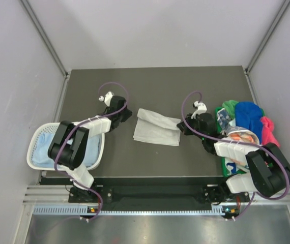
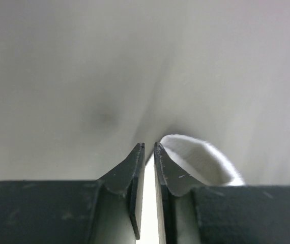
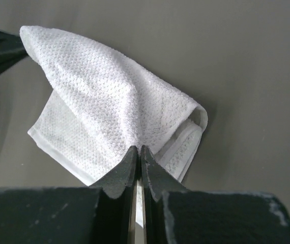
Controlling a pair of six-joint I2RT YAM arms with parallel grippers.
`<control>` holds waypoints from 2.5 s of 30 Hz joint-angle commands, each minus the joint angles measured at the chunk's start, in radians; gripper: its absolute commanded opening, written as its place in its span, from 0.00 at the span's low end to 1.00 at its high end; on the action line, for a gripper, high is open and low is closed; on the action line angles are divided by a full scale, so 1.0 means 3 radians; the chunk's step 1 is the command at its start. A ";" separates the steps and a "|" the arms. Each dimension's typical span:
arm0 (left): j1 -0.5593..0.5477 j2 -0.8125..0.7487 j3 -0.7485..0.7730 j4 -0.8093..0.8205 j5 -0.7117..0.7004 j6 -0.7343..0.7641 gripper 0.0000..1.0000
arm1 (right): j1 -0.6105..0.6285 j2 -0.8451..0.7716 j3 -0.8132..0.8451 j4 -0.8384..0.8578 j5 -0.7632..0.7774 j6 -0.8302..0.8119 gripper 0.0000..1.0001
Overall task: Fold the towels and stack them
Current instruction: Fold the towel
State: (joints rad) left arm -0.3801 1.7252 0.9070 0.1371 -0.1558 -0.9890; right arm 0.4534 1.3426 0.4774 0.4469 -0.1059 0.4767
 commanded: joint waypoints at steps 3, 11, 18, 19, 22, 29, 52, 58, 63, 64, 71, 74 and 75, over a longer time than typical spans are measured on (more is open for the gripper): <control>0.0040 -0.0412 -0.0017 -0.0140 -0.0319 0.0090 0.21 | 0.0064 -0.0083 -0.0093 0.0218 0.0061 0.0063 0.07; 0.0040 -0.0239 0.0571 -0.0166 0.0211 0.0851 0.36 | 0.0094 -0.0216 -0.0252 0.0167 0.0189 0.0144 0.18; -0.0057 0.0242 0.1052 -0.0431 0.0811 0.1144 0.39 | 0.0099 -0.0502 -0.0283 -0.0006 0.0337 0.0252 0.35; -0.0103 0.0247 0.1062 -0.0442 0.0806 0.1179 0.40 | 0.0099 -0.0553 -0.0262 -0.0138 0.0449 0.0267 0.39; -0.0190 0.0334 0.1149 -0.0697 0.0791 0.1302 0.40 | 0.0104 -0.0523 -0.0124 -0.0323 0.0577 0.0288 0.42; -0.0359 0.0426 0.1134 -0.1147 0.0489 0.1430 0.37 | 0.0140 -0.0170 0.0249 -0.0600 0.0731 0.0324 0.42; -0.0456 -0.0080 0.0352 -0.1280 0.0228 0.1599 0.36 | 0.0478 -0.0062 -0.0037 -0.0672 0.0915 0.0441 0.12; -0.0446 -0.0070 0.0408 -0.1291 0.0274 0.1609 0.37 | 0.0478 -0.0129 -0.0088 -0.0723 0.0961 0.0446 0.11; -0.0431 -0.0243 0.0469 -0.1347 0.0335 0.1579 0.44 | 0.0473 -0.0312 -0.0078 -0.0814 0.0992 0.0513 0.21; -0.0430 -0.0269 0.0484 -0.1367 0.0356 0.1568 0.45 | 0.0473 -0.0349 -0.0068 -0.0845 0.1012 0.0523 0.22; -0.0390 -0.0346 0.0474 -0.1516 0.0463 0.1359 0.51 | 0.0473 -0.0589 -0.0001 -0.1076 0.1120 0.0646 0.36; -0.0390 -0.0305 0.0388 -0.1449 0.0489 0.1216 0.49 | 0.0478 -0.0477 0.0085 -0.1055 0.1054 0.0666 0.39; -0.0390 -0.0295 0.0362 -0.1404 0.0484 0.1190 0.48 | 0.0478 -0.0381 0.0106 -0.1035 0.1043 0.0666 0.39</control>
State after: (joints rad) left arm -0.5018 1.6485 1.0252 -0.2947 -0.0273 -0.5808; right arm 0.5808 1.1954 0.4553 0.1299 0.2005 0.6594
